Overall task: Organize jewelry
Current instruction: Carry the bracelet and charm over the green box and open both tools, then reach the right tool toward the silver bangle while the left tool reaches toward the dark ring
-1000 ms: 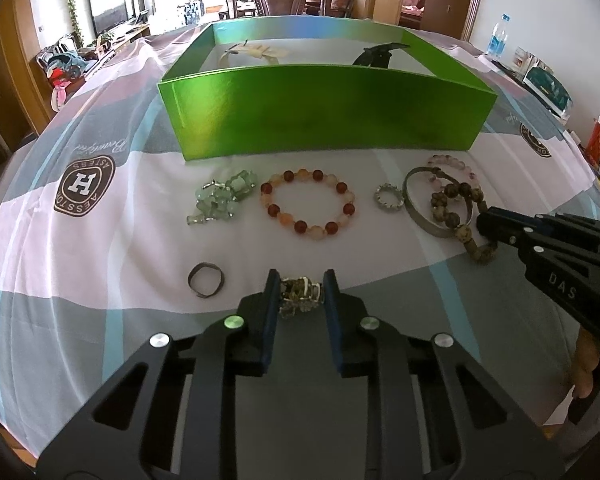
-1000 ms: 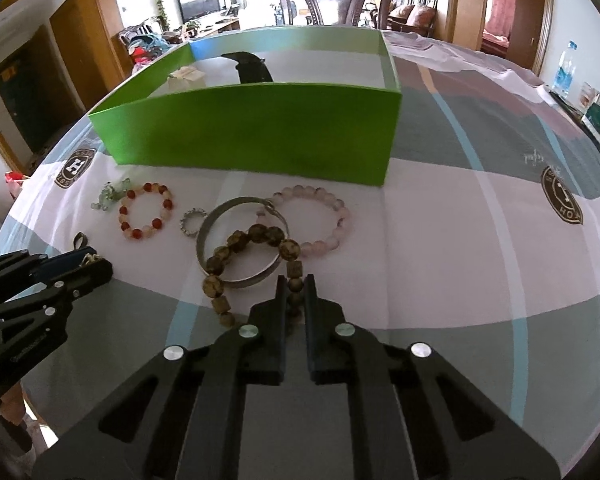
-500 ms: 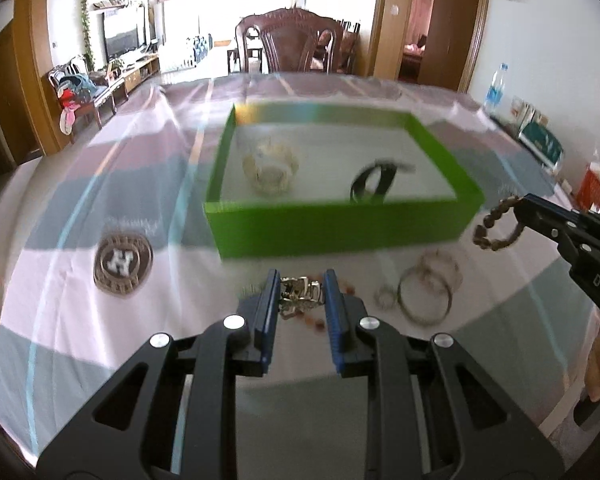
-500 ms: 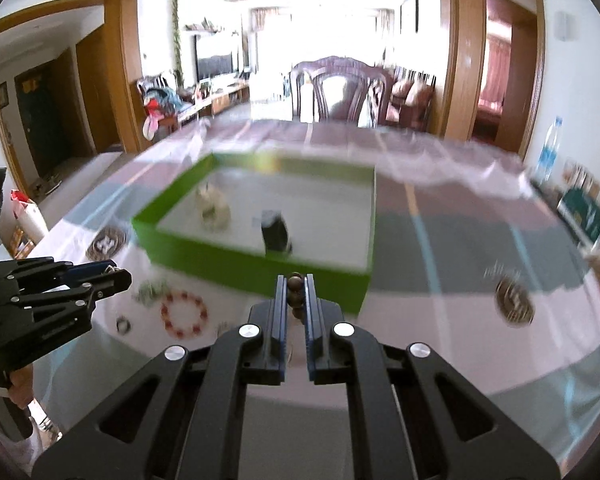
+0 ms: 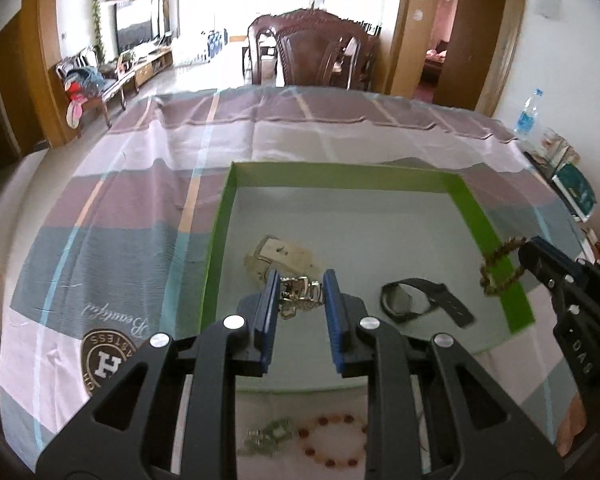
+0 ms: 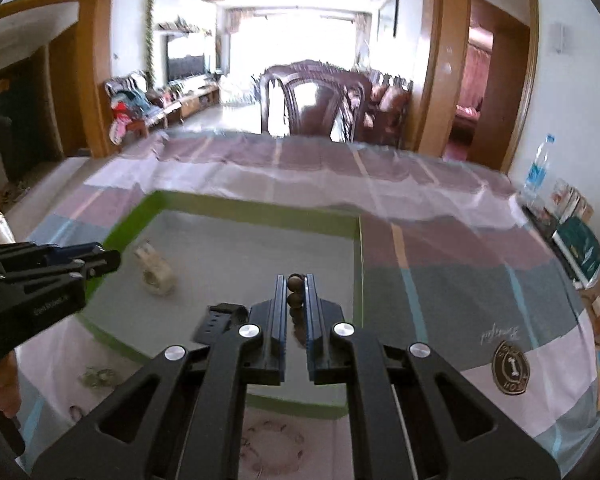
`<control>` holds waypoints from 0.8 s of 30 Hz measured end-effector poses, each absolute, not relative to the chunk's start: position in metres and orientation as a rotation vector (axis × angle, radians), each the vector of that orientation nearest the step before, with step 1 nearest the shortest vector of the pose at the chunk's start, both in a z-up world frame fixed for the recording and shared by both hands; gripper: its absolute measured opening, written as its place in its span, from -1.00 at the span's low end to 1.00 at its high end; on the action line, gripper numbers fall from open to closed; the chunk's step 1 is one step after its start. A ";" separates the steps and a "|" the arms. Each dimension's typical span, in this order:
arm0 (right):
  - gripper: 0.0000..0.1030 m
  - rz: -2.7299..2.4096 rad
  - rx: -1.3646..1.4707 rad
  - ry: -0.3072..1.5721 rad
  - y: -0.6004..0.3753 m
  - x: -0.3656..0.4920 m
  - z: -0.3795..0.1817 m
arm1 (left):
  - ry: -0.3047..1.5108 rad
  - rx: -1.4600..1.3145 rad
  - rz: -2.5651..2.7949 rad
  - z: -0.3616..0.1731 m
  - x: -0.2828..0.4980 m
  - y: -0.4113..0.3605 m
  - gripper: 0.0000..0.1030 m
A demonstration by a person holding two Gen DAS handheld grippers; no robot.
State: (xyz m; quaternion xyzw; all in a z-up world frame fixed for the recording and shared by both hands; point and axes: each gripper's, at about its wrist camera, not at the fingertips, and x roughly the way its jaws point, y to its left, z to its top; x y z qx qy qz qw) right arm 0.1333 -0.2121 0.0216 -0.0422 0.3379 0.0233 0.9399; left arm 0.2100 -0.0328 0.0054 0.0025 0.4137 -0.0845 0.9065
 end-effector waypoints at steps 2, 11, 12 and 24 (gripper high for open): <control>-0.82 0.037 -0.092 0.720 -0.211 0.141 0.012 | 0.872 -0.006 -0.166 -0.002 0.216 -0.032 -0.52; -0.21 0.103 -0.011 0.701 -0.235 0.083 0.022 | 0.836 0.012 -0.142 0.000 0.167 -0.012 -0.09; -0.21 0.111 -0.003 0.708 -0.237 0.077 0.020 | 0.838 0.017 -0.129 -0.003 0.157 -0.009 -0.09; -0.36 0.306 -0.132 0.945 -0.173 0.042 -0.059 | 0.936 0.040 -0.062 -0.062 0.082 0.020 0.15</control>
